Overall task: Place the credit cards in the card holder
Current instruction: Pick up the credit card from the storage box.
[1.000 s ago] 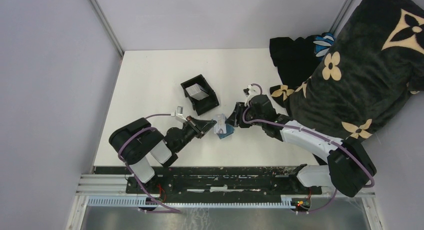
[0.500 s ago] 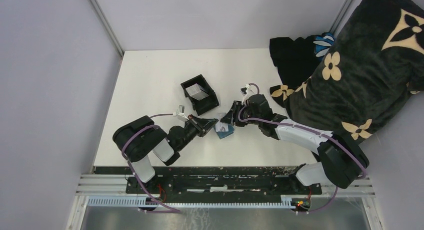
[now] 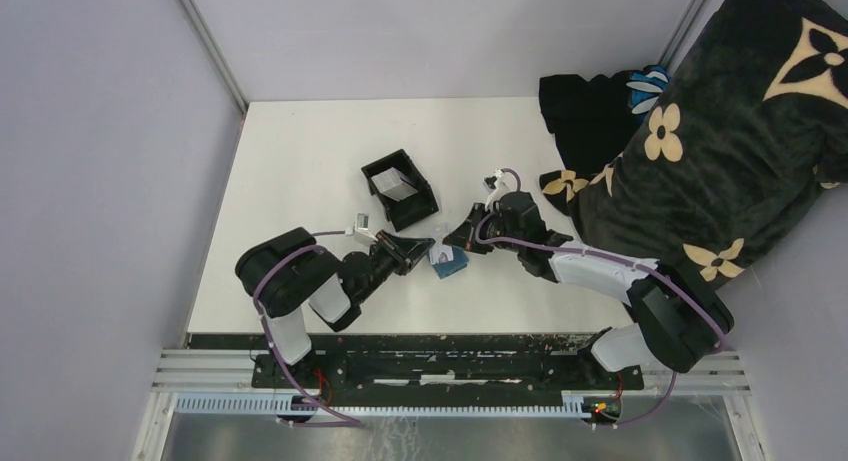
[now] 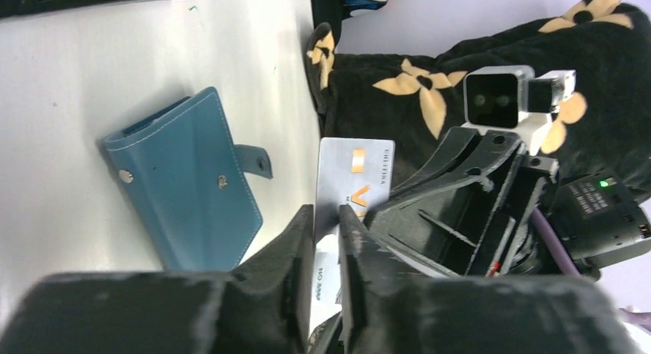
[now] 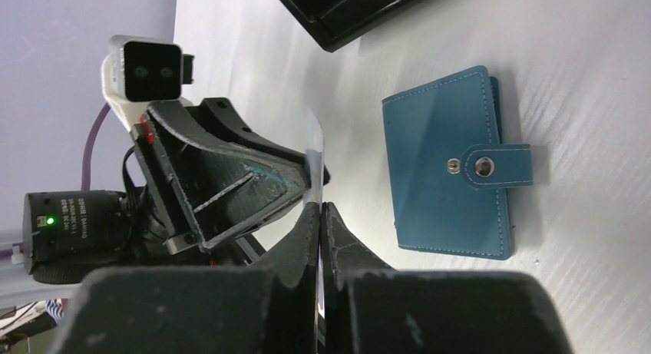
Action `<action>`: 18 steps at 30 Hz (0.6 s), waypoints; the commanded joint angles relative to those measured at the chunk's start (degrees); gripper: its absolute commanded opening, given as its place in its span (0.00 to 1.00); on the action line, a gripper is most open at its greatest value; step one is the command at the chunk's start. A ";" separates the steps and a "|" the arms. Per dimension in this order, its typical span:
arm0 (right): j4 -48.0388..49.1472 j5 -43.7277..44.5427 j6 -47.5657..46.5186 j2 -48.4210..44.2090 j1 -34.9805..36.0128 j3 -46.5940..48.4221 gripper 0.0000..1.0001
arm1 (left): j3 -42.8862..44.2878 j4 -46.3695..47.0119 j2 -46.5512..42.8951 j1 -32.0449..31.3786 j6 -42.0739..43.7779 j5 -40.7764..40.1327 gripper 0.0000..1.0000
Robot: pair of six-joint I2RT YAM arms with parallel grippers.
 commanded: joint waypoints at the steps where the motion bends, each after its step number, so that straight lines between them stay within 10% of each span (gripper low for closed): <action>1: -0.12 -1.50 -2.12 -1.35 0.71 1.96 0.01 | -0.66 10.87 1.15 -0.35 -1.62 0.11 0.29; 18: -36.62 6.58 -23.17 3.83 0.87 23.18 0.01 | -3.66 3.62 1.34 0.62 3.70 -2.47 0.42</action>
